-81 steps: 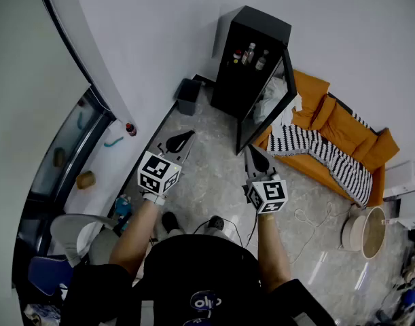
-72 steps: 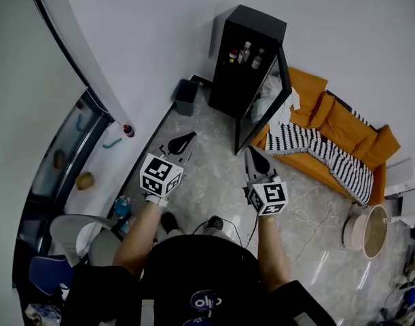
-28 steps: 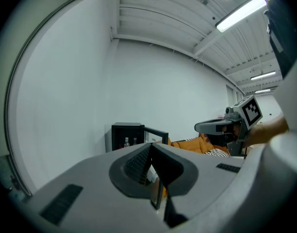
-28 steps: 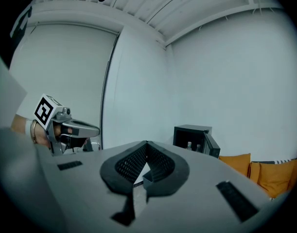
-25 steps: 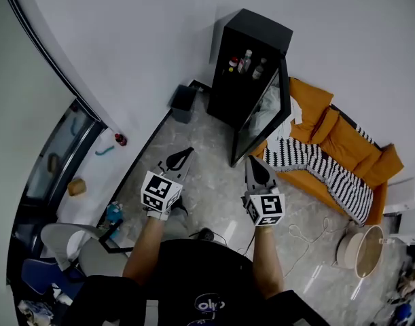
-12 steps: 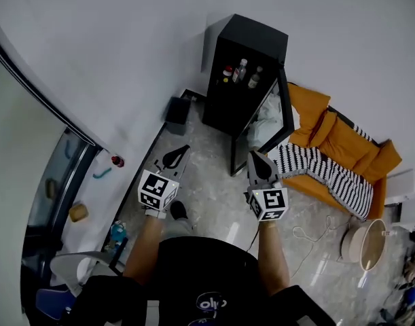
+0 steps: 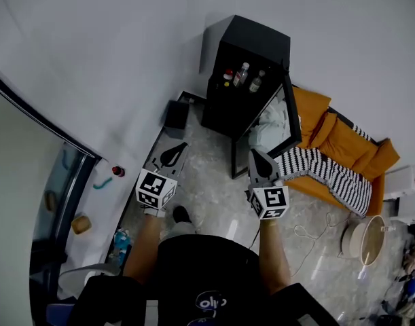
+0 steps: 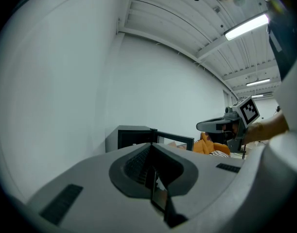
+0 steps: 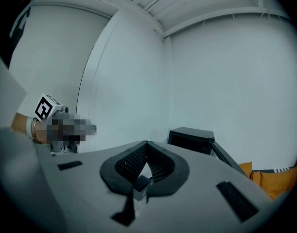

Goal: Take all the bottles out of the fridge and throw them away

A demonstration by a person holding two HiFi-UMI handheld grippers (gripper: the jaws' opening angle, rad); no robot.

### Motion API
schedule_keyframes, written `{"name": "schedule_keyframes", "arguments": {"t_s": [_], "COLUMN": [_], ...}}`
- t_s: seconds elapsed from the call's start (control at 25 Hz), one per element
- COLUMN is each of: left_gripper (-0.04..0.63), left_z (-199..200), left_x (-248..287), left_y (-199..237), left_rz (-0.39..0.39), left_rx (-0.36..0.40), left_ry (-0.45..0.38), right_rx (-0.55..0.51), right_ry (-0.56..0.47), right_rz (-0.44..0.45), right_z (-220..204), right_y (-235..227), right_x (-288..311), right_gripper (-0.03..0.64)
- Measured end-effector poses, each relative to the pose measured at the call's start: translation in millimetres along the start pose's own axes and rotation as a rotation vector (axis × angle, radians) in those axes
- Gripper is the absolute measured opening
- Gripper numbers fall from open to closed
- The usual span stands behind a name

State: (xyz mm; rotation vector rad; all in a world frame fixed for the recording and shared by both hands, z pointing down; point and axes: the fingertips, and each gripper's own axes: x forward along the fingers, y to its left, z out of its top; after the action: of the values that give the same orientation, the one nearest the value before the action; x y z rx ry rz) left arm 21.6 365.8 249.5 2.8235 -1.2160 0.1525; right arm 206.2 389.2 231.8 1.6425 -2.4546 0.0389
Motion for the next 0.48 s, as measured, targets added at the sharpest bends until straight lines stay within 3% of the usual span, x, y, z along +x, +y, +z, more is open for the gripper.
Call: {"name": "schedule_keyframes", "arguments": {"t_s": [0.32,0.48], "left_gripper": [0.002,0.002], "left_z": [-2.9,-4.7], "left_x": [10.6,19.5], "left_y": [39.6,53.6], "left_rz": [-0.025,-0.039], "left_rx": [-0.016,-0.015], "left_ry": [0.004,0.012], "right_rx": [0.008,-0.01], "right_ry": [0.035,0.005], "right_rz": [-0.027,-0.033], "right_z": [4.6,8.9], "right_y": [7.5,6.7], "right_x": [37.3,53.1], "right_gripper": [0.002,0.002]}}
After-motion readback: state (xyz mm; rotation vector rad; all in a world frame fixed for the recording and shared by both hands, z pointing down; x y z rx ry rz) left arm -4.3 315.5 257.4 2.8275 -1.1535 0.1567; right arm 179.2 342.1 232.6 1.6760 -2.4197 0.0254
